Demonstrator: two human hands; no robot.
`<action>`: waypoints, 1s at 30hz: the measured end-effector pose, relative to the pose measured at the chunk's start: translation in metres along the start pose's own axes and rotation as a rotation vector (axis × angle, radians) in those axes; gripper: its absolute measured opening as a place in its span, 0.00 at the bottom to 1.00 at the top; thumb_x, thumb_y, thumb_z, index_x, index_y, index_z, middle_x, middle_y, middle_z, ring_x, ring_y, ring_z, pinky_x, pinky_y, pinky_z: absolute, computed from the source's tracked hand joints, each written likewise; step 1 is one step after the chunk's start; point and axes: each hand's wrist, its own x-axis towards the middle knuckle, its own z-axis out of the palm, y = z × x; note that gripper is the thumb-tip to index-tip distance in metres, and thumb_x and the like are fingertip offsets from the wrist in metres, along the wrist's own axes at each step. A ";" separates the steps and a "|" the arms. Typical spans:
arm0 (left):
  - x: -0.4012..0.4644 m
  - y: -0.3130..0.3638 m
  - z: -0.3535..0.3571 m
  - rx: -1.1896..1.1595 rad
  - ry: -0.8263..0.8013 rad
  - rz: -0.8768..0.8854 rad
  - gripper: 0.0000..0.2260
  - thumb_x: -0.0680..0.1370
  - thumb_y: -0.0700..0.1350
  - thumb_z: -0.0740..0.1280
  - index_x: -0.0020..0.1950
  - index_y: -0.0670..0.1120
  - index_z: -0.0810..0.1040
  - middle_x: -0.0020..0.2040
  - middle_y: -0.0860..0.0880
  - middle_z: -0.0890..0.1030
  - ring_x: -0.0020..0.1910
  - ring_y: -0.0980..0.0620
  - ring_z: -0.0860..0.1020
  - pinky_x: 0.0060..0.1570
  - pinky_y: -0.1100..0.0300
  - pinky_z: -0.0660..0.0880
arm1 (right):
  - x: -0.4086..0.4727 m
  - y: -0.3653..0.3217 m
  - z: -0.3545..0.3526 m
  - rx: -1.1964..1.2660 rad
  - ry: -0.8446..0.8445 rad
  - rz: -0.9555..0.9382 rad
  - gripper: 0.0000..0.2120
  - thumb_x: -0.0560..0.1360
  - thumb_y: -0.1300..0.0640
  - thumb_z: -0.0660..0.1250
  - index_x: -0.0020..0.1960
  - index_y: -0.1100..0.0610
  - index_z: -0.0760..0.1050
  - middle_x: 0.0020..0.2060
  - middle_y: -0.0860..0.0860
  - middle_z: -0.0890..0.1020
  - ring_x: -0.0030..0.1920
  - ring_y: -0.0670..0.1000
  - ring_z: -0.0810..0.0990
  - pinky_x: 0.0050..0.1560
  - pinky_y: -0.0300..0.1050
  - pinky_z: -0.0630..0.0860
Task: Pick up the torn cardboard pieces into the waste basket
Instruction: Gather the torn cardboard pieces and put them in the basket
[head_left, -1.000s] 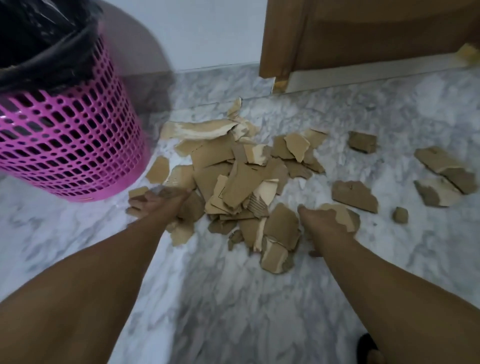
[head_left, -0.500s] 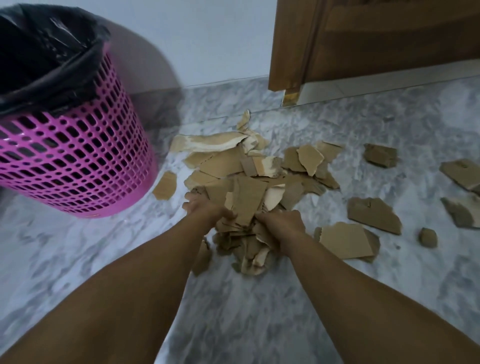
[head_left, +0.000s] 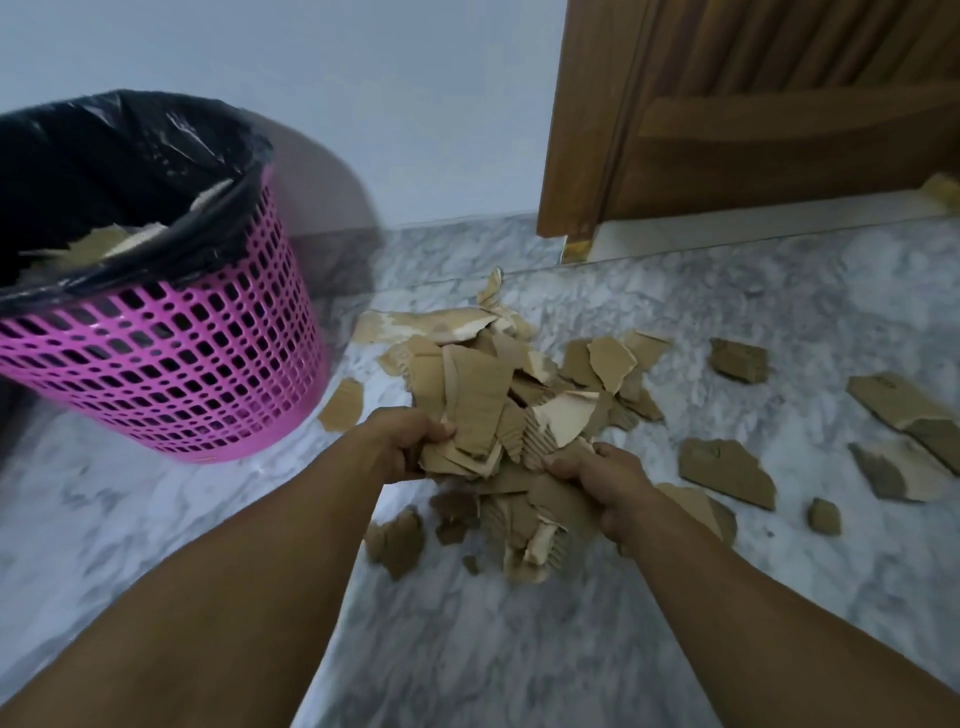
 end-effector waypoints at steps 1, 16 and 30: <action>-0.006 0.005 -0.005 -0.002 -0.003 0.024 0.12 0.74 0.33 0.70 0.57 0.37 0.76 0.50 0.39 0.82 0.44 0.41 0.82 0.41 0.46 0.80 | -0.005 -0.006 -0.003 0.016 0.000 -0.015 0.38 0.69 0.63 0.78 0.75 0.60 0.64 0.68 0.60 0.74 0.60 0.63 0.78 0.58 0.55 0.77; -0.176 0.146 -0.106 -0.020 0.067 0.466 0.15 0.77 0.35 0.67 0.62 0.33 0.74 0.51 0.40 0.81 0.31 0.48 0.83 0.23 0.61 0.76 | -0.130 -0.191 0.061 -0.036 -0.115 -0.274 0.17 0.68 0.62 0.78 0.55 0.62 0.81 0.46 0.61 0.86 0.44 0.59 0.85 0.40 0.54 0.82; -0.225 0.150 -0.276 -0.068 0.366 0.493 0.16 0.78 0.40 0.67 0.63 0.36 0.69 0.51 0.37 0.79 0.43 0.40 0.80 0.37 0.48 0.80 | -0.202 -0.268 0.256 -0.018 -0.423 -0.448 0.10 0.81 0.70 0.57 0.60 0.63 0.69 0.51 0.59 0.77 0.61 0.59 0.77 0.62 0.55 0.76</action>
